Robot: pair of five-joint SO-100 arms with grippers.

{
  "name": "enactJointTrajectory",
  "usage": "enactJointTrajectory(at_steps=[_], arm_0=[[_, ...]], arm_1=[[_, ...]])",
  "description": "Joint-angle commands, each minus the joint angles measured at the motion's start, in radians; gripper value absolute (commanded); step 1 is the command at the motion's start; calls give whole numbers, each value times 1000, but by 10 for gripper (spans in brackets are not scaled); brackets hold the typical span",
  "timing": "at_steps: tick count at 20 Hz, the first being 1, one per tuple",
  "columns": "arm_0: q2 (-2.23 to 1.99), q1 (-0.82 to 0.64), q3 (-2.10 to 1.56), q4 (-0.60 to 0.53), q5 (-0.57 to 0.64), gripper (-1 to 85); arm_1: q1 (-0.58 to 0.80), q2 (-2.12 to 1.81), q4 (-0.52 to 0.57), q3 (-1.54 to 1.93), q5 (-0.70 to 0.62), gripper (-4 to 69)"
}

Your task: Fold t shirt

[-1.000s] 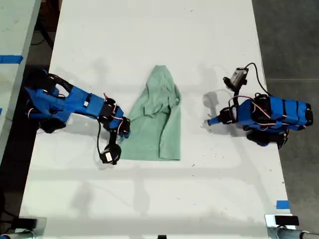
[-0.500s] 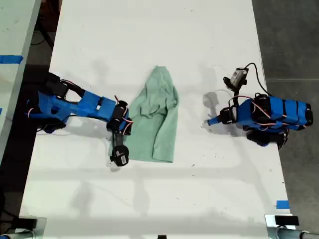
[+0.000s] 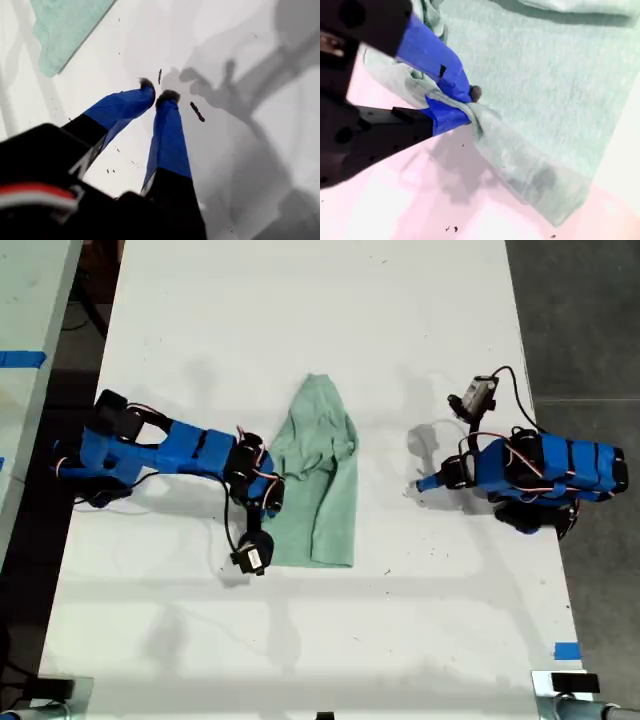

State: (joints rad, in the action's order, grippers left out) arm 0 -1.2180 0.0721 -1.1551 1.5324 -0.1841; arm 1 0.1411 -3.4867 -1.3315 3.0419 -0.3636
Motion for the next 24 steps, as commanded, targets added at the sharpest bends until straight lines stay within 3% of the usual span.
enactJointTrajectory(at_steps=[1,13,14,15,16,18,24], arm_0=[[-6,-46,86,-35,-2,-2],[238,-112,146,-308,46,-2],[242,-109,147,-322,48,41],[241,-103,152,-333,58,164],[235,-100,158,-334,80,225],[215,-95,158,-327,101,261],[-81,-41,114,-224,58,233]], arm_1=[[0,-14,-3,66,-3,41],[-2,-14,-3,66,-8,40],[-2,-14,-3,66,-8,40],[-2,-14,-3,66,-8,39],[-2,-14,-3,66,-8,40],[-3,-14,-3,66,-8,40],[-3,-14,-3,66,-8,39]])
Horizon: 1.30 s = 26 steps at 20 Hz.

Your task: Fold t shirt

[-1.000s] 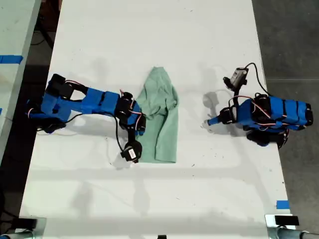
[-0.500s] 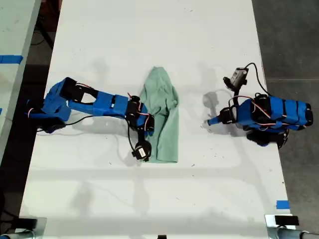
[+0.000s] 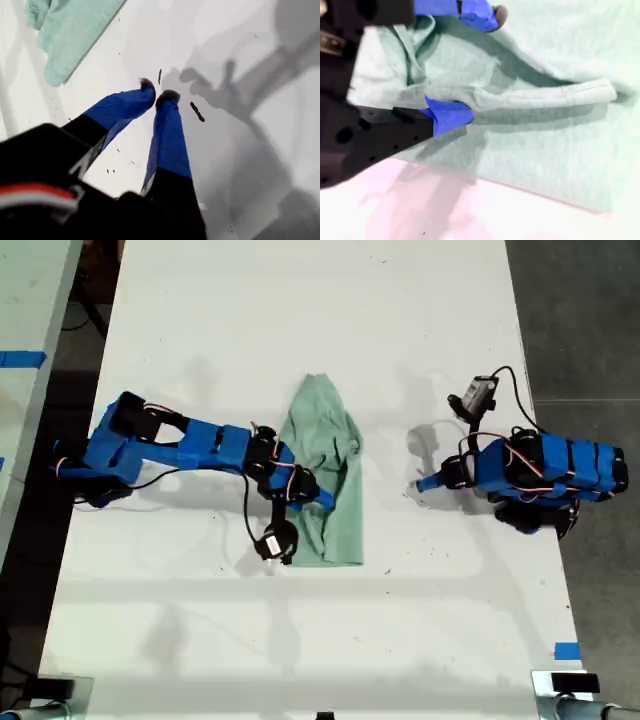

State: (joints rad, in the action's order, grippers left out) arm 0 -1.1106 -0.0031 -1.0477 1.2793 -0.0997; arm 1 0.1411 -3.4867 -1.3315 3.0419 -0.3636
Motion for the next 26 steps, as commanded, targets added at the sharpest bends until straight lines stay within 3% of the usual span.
enactJointTrajectory(at_steps=[1,6,8,9,10,12,13,16,18,20,22,26], arm_0=[[-262,46,-15,46,-43,220],[-723,69,-328,126,-164,179],[-1068,25,-730,110,-270,139],[-1296,-14,-994,86,-331,68],[-1595,-67,-1279,23,-337,48],[-2358,-210,-1778,-89,-124,-1],[-2479,-255,-1878,-51,-46,-1],[-2141,-272,-1917,-258,114,-1],[-2237,-316,-1985,-285,218,-1],[-2479,-359,-2126,-213,258,-1],[-2464,-428,-2154,-224,319,1],[-2471,-457,-2158,-221,331,0]], arm_1=[[-3,-14,-3,66,-8,39],[-3,-14,-3,66,-8,39],[-5,-14,-3,66,-8,39],[-5,-14,-3,66,-8,39],[-5,-14,-3,66,-8,39],[-2,-14,-3,66,-8,40],[2,-14,-3,66,-8,42],[3,-14,-3,66,-3,40],[-5,-14,-3,66,0,39],[-5,-14,-3,66,-5,39],[-3,-14,-3,66,-5,39],[-12,-14,-3,66,2,37]])
